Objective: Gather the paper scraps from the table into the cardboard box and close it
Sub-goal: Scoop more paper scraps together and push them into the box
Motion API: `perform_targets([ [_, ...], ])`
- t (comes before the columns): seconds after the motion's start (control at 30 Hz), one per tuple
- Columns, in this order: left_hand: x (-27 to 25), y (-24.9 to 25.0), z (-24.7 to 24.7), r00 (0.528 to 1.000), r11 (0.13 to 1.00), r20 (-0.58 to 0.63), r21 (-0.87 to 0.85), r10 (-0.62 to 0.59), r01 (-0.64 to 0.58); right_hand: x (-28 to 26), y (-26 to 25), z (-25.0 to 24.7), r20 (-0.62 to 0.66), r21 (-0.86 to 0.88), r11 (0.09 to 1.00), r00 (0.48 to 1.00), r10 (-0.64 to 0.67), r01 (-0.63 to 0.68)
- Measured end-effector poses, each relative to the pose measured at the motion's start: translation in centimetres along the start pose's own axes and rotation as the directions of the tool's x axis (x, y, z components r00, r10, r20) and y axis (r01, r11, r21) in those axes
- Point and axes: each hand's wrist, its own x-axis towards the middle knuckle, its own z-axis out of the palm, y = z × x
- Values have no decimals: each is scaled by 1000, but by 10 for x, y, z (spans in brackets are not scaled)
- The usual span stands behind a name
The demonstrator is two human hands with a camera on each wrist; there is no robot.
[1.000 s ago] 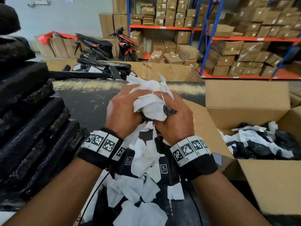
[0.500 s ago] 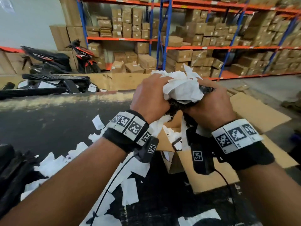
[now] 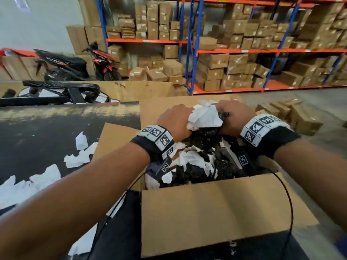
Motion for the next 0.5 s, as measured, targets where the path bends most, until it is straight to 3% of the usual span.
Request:
perform_targets([
  [0.13, 21, -7, 33, 985, 990, 104, -8, -139, 140, 34, 38, 31, 149, -30, 1000, 989, -2, 7],
  [0.3, 28, -19, 61, 921, 970, 315, -9, -230, 245, 61, 64, 67, 402, 33, 999, 915, -23, 11],
  [0.43, 30, -31, 74, 840, 962, 483, 12, -245, 273, 74, 78, 80, 461, 38, 999, 887, -39, 24],
  [0.5, 36, -36, 77, 817, 953, 505, 38, -278, 301, 79, 83, 79, 474, 28, 999, 879, -46, 37],
])
